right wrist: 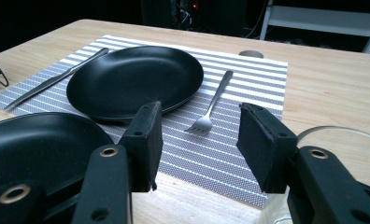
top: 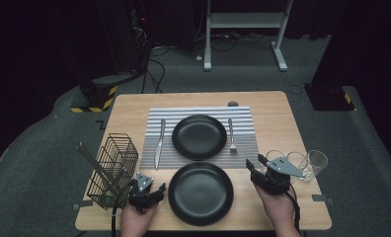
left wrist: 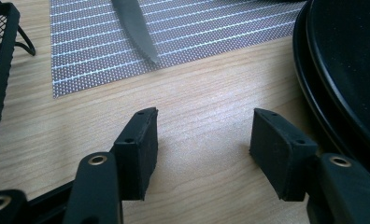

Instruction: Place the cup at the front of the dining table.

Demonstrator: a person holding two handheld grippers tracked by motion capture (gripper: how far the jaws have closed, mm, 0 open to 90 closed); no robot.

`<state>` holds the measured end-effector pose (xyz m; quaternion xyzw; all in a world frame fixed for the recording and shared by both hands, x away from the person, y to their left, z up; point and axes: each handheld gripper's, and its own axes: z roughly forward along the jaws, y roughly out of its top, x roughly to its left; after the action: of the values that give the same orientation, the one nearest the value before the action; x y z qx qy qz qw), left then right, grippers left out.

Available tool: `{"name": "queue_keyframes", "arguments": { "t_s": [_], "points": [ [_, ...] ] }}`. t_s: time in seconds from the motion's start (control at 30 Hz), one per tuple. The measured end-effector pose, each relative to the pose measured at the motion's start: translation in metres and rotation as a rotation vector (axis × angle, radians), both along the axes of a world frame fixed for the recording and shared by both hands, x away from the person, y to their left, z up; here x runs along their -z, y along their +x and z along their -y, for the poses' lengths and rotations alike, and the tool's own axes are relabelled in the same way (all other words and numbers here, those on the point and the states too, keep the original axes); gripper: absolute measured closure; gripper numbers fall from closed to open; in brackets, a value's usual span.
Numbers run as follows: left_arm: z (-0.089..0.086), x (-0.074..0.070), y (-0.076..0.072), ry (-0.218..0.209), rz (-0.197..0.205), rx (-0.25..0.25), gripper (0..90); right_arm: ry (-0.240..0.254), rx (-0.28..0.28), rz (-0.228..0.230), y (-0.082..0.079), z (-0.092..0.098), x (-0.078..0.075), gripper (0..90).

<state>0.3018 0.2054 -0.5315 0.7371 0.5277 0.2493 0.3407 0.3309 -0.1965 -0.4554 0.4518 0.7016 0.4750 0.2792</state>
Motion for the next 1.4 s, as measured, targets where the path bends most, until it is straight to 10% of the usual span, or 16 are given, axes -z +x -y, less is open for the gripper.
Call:
{"name": "queue_keyframes", "arguments": {
  "t_s": [1.4],
  "points": [
    [0.001, 0.000, 0.000, 0.000, -0.004, 0.017, 37.1, 0.003, 0.092, 0.019, 0.019, 0.039, 0.010, 60.8]
  ]
}}
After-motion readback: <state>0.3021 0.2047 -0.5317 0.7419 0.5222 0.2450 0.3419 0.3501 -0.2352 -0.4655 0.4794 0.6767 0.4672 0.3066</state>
